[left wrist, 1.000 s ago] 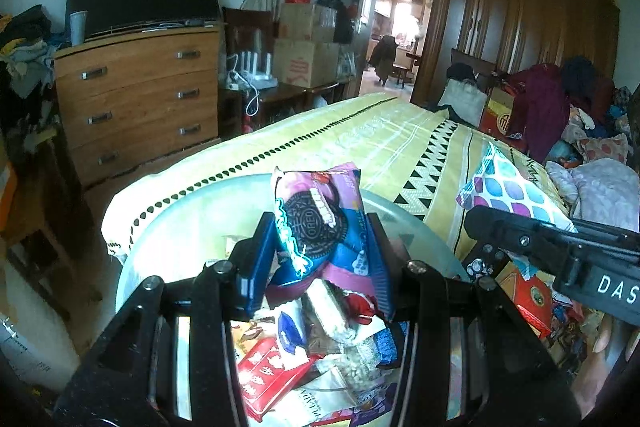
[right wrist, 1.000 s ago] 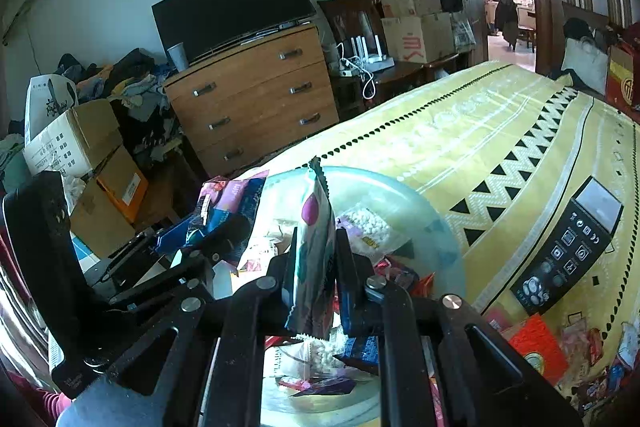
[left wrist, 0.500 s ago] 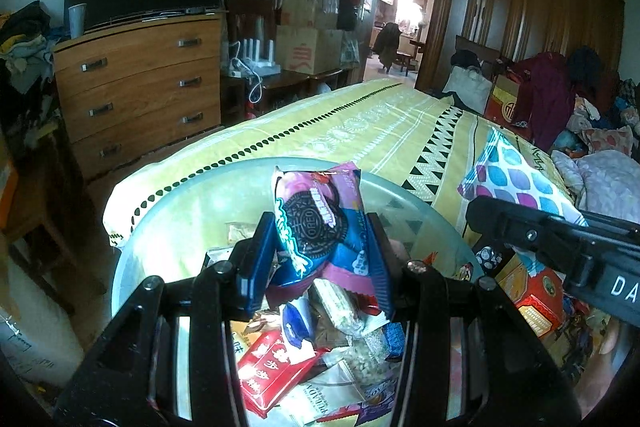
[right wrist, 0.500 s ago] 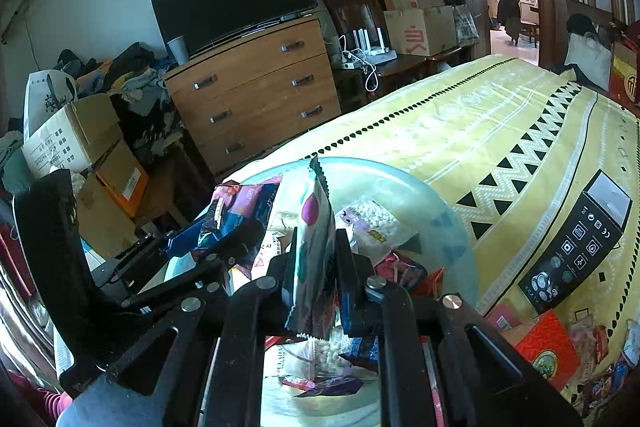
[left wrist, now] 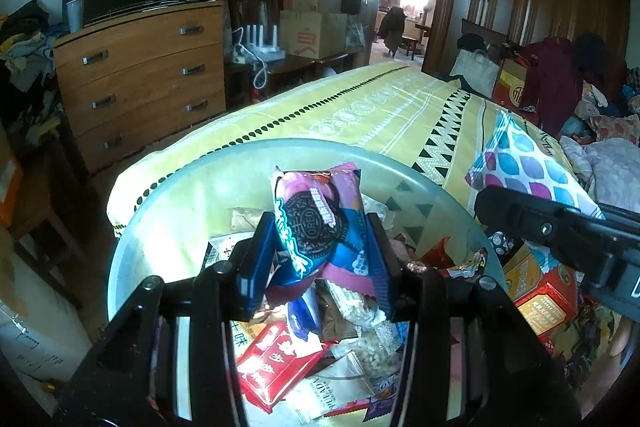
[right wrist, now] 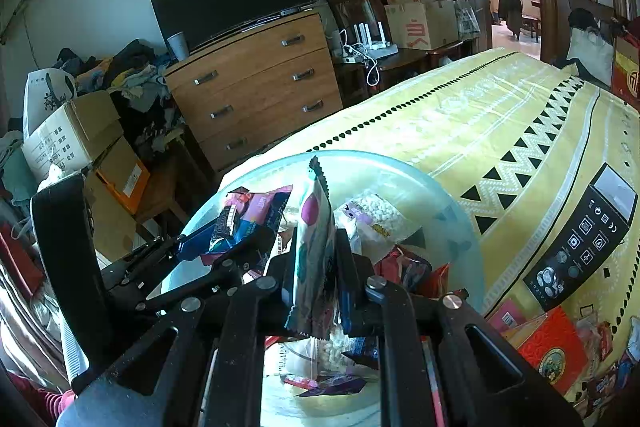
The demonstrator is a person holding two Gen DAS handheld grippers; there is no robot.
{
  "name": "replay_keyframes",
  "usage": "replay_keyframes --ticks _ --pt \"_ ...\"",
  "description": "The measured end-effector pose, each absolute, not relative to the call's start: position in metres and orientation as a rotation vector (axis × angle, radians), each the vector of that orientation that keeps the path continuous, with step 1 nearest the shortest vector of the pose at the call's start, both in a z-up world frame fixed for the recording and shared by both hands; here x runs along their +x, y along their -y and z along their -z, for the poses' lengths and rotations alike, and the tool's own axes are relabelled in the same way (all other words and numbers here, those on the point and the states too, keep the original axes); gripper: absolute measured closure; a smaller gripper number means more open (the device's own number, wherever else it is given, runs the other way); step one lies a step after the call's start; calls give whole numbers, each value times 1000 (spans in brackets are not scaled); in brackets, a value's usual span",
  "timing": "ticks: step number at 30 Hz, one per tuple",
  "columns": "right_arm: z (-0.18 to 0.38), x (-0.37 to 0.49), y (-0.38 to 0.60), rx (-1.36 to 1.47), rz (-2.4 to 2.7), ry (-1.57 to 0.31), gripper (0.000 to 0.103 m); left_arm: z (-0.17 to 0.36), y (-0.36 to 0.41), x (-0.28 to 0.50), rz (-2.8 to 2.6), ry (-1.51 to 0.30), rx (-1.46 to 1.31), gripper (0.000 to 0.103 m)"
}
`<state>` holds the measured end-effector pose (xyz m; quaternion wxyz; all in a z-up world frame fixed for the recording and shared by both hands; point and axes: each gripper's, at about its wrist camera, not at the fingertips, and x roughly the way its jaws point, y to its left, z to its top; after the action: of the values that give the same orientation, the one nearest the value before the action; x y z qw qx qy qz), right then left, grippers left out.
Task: Organize snacks
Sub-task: 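Carry both packets over the clear basin with both tools, then open both tools to drop the packets into the basin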
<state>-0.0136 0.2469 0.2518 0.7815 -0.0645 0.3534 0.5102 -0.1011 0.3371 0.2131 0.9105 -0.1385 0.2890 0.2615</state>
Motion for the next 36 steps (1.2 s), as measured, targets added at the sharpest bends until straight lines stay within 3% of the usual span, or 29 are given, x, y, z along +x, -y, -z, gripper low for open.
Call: replay_keyframes --ticks 3,6,10,12,14,16,21,25,30,32,33,36 --pt "-251 -14 -247 -136 -1099 -768 85 -212 -340 -101 -545 -603 -290 58" --pt "-248 -12 -246 -124 -1094 -777 69 -209 -340 -101 -550 -612 -298 58" --pt "-248 -12 -245 -123 -1091 -777 68 -207 -342 -101 -554 -614 -300 56" --pt "-248 -12 -245 -123 -1090 -777 65 -208 -343 -101 -564 -606 -296 43" --pt "-249 -14 -244 -122 -1088 -767 54 -209 -343 -103 -585 -589 -281 14" --pt "-250 -16 -244 -124 -1092 -764 51 -210 -341 -104 -600 -580 -270 1" --pt "-252 -19 -238 -121 -1077 -750 38 -212 -342 -104 -622 -586 -273 0" --pt "-261 -25 -227 -105 -1072 -708 38 -215 -338 -104 -626 -574 -258 0" --pt "-291 -59 -185 -68 -1033 -477 37 -226 -318 -106 -532 -515 -250 0" --pt "-302 -75 -164 -53 -996 -376 21 -232 -308 -107 -477 -476 -268 0" --pt "-305 -81 -154 -42 -979 -336 8 -234 -303 -108 -454 -458 -272 0" --pt "-308 -99 -120 -37 -936 -255 5 -246 -279 -111 -361 -381 -265 0"
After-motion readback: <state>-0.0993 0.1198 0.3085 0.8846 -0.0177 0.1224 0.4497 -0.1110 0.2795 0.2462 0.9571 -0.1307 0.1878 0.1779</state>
